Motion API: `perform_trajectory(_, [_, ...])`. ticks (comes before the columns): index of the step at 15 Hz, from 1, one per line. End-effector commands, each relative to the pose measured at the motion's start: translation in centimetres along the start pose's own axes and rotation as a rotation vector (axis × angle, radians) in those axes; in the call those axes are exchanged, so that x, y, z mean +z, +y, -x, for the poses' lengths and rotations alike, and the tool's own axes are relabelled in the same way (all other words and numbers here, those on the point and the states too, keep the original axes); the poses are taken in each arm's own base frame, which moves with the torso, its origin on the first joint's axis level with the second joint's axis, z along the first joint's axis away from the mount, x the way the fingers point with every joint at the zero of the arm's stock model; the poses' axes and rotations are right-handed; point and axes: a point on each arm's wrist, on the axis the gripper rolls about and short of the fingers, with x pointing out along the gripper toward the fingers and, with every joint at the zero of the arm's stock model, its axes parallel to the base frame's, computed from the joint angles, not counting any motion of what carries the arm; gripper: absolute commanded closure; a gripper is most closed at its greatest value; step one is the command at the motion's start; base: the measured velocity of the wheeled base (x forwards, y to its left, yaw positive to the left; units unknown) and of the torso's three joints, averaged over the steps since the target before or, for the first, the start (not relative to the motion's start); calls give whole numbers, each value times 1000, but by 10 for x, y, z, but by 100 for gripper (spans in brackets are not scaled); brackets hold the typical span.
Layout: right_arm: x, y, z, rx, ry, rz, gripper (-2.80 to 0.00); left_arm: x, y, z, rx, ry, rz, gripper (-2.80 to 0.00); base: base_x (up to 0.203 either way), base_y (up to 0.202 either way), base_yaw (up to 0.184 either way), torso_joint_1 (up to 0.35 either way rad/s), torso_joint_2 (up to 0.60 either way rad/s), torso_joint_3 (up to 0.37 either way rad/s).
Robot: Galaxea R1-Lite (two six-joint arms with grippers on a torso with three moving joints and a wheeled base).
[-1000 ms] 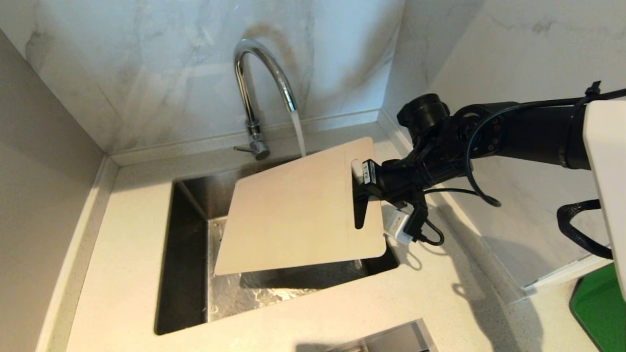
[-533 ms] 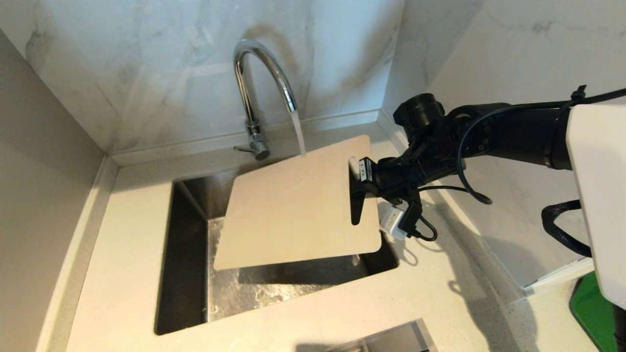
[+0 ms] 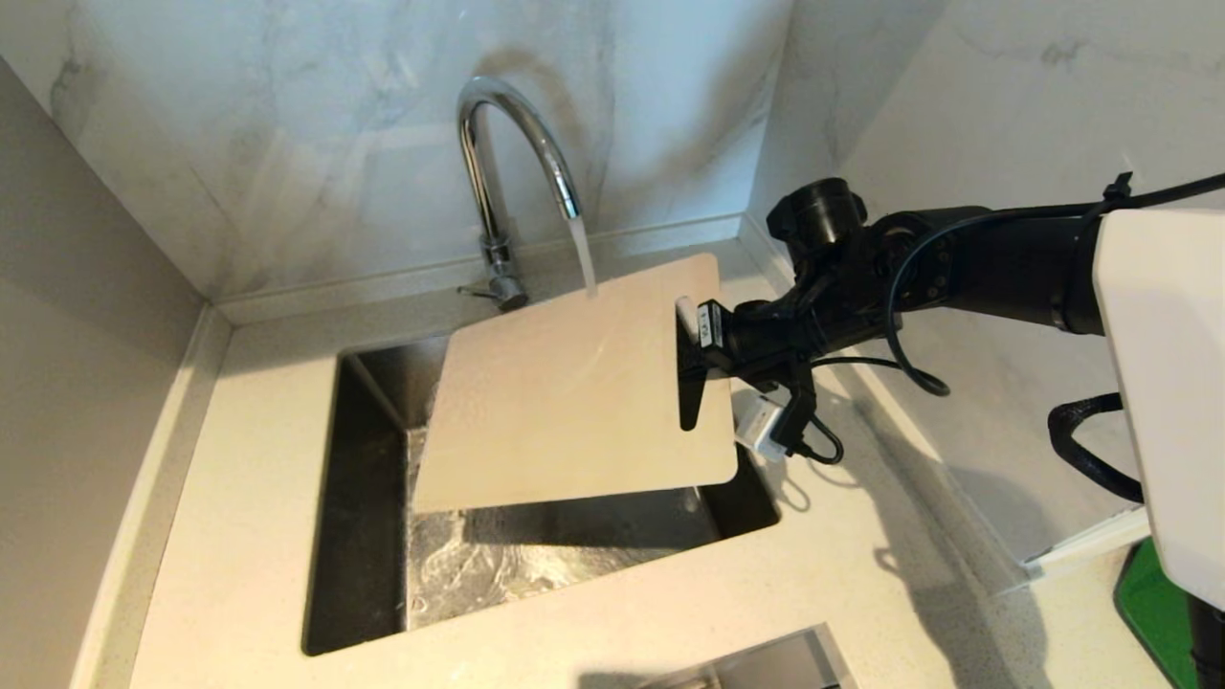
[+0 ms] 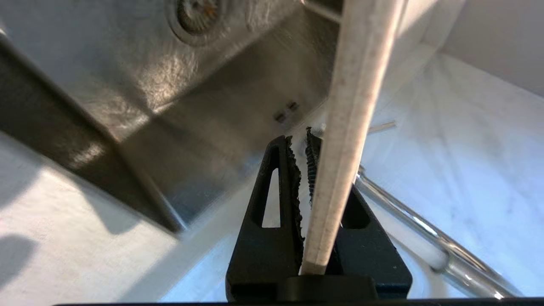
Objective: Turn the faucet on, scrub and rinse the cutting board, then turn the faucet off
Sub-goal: Scrub the cutting board underwater
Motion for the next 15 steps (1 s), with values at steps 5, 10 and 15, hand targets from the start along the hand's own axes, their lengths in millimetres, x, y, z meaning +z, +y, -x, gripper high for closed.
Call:
perform_trajectory(5, [-2, 0, 1, -8, 19, 28, 0, 0, 0, 0, 0, 2, 0, 0, 0, 0, 0, 0, 0, 0])
perform_trajectory(10, [-2, -1, 0, -9, 18, 29, 0, 0, 0, 0, 0, 2, 1, 0, 0, 0, 0, 0, 0, 0])
perform_trajectory(15, [-3, -1, 0, -10, 20, 30, 0, 0, 0, 0, 0, 2, 1, 0, 0, 0, 0, 0, 0, 0])
